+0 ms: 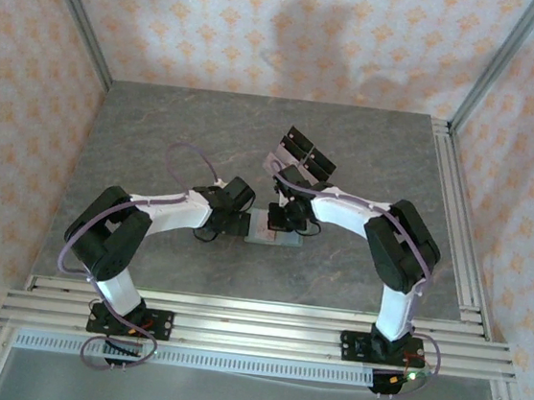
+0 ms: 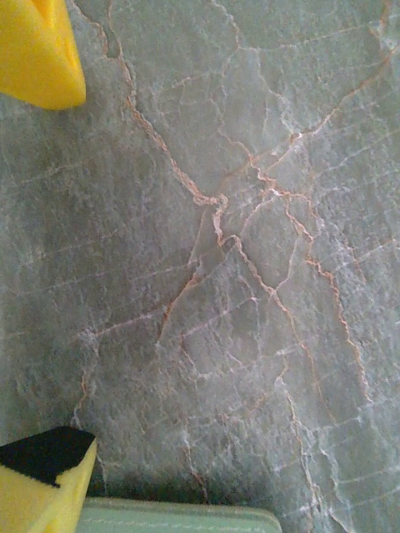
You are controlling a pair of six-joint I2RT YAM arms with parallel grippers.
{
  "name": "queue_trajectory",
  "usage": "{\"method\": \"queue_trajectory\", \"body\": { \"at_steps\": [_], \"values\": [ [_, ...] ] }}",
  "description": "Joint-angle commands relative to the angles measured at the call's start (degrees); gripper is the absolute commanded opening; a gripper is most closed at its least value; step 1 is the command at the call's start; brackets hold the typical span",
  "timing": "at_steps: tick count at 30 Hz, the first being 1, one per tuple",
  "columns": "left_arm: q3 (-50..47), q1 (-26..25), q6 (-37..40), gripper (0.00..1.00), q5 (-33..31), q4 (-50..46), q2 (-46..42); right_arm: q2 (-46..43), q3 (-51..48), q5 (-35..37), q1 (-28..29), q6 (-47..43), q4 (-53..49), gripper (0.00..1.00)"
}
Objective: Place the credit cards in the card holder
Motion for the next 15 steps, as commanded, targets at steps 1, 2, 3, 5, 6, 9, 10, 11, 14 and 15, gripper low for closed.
{"method": "queue_trajectory", "body": {
  "at_steps": [1,2,3,5,6,9,10,11,14,15],
  "values": [
    [-0.80,0.11,-0.54,0.99,0.14,0.72,1.01,0.35,1.53,0.02,0.24,0.42,-0.23,0.00],
    [-0.84,0.07,-0.52,0.99,0.06,0.70,1.01,-0.10,1.41,0.59,0.19,0.40,-0.27,0.00],
    [-0.94,0.11,-0.59,0.99,0.05,0.71,0.91,-0.83,1.03,1.43,0.14,0.46,-0.16,0.00],
    [-0.99,0.11,-0.58,0.99,-0.03,0.70,0.88,-2.19,0.34,2.68,0.18,0.37,-0.36,0.00],
    [-1.04,0.09,-0.50,0.99,-0.01,0.64,0.78,-2.80,0.08,3.23,0.00,0.49,-0.51,0.00],
    [-1.13,0.05,-0.44,0.99,-0.12,0.53,0.79,-4.23,-0.83,4.24,-0.52,0.67,-0.49,0.00],
    [-1.09,0.11,-0.48,0.99,-0.12,0.57,0.80,-4.48,-0.95,4.55,-0.73,0.68,-0.56,0.00],
    [-1.08,0.07,-0.44,0.99,-0.12,0.54,0.83,-4.54,-1.03,4.72,-0.96,0.67,-0.62,0.00],
    [-1.20,0.11,-0.49,0.99,-0.01,0.70,0.81,-4.22,-1.20,4.67,-1.44,0.66,-0.43,0.00],
    [-1.18,0.11,-0.47,0.99,-0.03,0.70,0.90,-3.96,-1.13,4.59,-1.58,0.60,-0.41,0.00]
  ]
}}
